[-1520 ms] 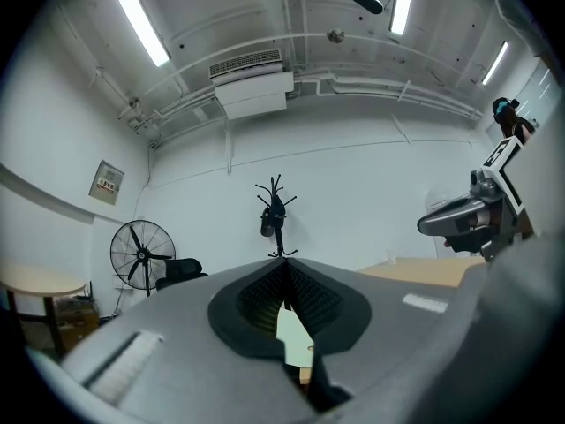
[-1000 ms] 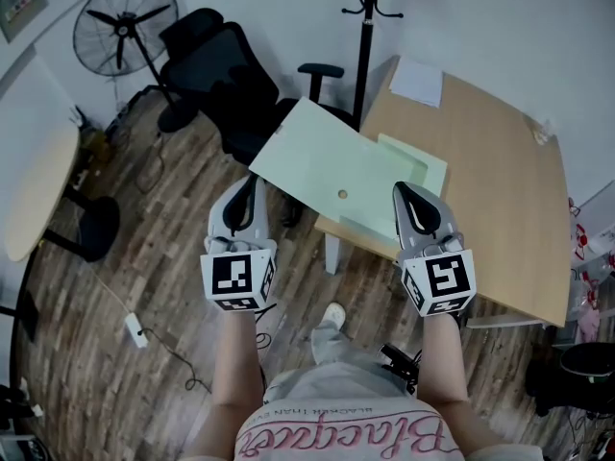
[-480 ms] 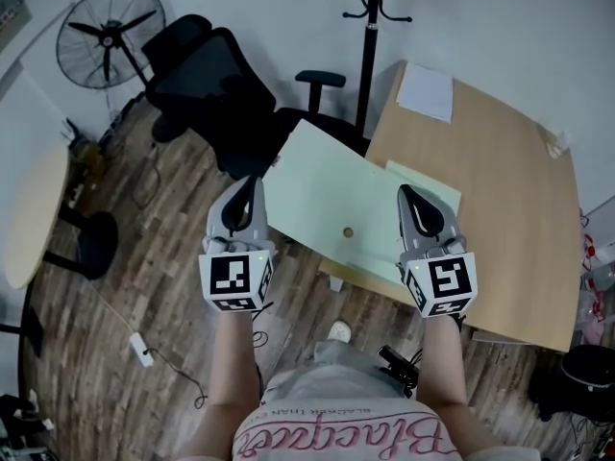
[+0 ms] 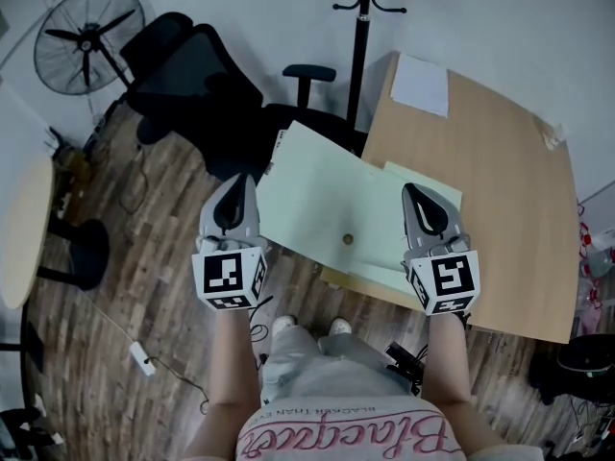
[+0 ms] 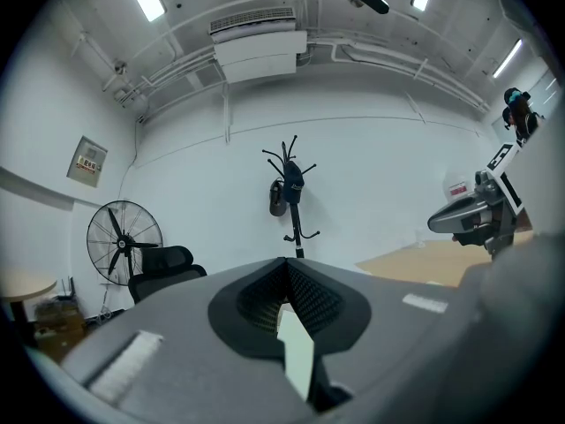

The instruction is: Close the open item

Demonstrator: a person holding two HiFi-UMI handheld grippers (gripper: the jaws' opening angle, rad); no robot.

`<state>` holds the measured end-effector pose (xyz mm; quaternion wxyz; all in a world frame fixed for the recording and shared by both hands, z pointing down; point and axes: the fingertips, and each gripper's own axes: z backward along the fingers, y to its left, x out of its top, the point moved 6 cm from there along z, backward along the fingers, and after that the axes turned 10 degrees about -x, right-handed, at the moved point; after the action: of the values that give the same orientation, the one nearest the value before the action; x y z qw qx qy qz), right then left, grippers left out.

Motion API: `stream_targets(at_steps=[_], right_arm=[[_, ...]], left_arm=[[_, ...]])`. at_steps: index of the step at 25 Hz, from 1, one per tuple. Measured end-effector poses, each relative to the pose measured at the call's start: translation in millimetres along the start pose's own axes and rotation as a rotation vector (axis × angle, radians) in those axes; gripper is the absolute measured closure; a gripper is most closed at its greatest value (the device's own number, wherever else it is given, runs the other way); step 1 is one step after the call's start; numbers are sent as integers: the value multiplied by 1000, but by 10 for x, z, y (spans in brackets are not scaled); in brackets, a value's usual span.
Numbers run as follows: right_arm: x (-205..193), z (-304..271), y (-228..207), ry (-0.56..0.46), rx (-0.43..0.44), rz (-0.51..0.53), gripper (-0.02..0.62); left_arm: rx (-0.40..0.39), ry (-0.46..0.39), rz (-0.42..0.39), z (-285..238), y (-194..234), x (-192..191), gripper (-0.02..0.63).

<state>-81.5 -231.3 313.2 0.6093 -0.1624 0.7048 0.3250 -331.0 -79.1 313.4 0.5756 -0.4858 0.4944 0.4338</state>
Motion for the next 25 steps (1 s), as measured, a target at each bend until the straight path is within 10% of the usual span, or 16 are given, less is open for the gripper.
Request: stream_targets(at_steps=[12, 25], right_arm=[[34, -335, 440, 58, -113, 2, 592], [-255, -522, 894, 180, -210, -22, 592]], left_arm=[[-96, 58, 39, -222, 721, -384, 594], [-369, 163, 85, -516, 952, -987, 592]])
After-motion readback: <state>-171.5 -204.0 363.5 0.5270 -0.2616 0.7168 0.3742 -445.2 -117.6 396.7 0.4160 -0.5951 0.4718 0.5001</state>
